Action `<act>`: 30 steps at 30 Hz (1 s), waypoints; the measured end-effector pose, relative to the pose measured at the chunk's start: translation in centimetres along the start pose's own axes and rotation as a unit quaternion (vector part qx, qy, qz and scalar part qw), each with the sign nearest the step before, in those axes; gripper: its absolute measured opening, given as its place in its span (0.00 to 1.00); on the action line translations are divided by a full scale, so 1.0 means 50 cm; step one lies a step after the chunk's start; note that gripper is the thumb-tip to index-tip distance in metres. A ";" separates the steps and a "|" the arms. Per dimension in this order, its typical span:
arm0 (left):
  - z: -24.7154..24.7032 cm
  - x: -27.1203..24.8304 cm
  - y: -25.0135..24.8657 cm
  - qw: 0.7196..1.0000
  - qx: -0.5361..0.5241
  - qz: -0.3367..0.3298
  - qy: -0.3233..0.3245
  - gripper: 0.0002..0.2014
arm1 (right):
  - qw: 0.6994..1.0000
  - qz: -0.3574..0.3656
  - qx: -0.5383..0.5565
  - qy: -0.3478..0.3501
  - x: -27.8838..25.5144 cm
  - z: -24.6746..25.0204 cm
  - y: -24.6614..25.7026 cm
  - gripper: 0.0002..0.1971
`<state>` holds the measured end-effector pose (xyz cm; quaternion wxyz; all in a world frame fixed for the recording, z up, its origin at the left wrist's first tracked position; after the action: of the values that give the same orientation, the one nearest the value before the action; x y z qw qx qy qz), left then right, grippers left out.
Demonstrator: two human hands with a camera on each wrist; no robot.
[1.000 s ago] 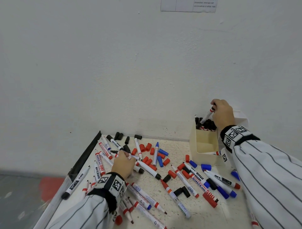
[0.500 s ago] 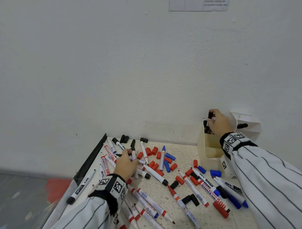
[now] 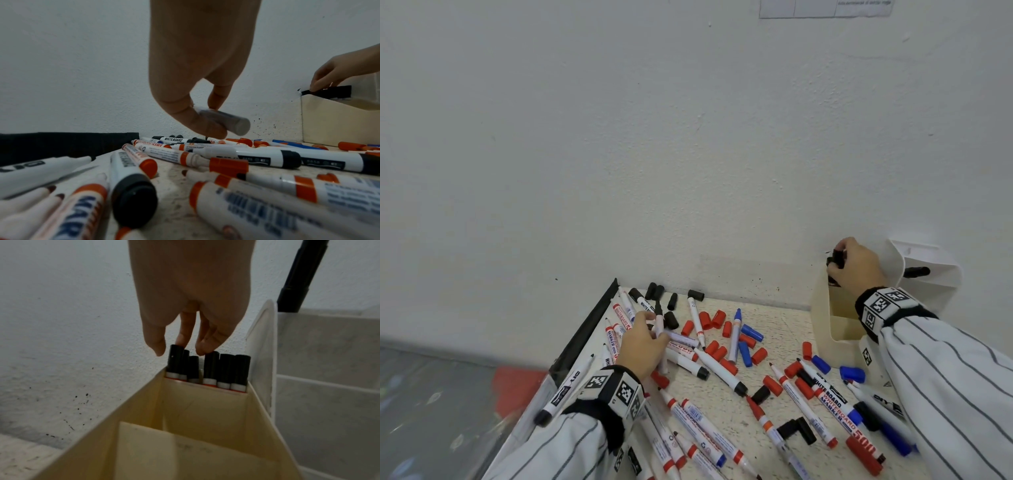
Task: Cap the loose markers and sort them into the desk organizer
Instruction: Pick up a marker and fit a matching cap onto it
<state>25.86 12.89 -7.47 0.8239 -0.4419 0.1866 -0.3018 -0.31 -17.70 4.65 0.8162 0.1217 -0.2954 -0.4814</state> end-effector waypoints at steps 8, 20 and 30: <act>0.015 0.002 0.012 1.000 -0.002 0.007 -0.014 0.17 | 0.997 0.029 -0.065 0.035 -0.008 -0.027 -0.001 0.10; 0.110 0.006 0.074 0.996 -0.027 0.051 -0.071 0.19 | 0.982 0.132 0.111 0.079 -0.062 -0.106 0.240 0.10; 0.167 0.012 0.125 0.993 -0.056 0.079 -0.064 0.16 | 0.883 0.153 -0.027 0.443 -0.199 -0.446 0.411 0.23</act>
<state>33.20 20.32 -8.26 0.8293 -0.4895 0.1846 -0.1963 24.11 -0.68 -6.79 0.9284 0.2539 0.0948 -0.2542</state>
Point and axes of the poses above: each hand's wrist, its own x-axis towards the middle knuckle, its own z-axis out of the back of the hand, y = z × x, the point moved 10 cm from there along x, towards the middle knuckle
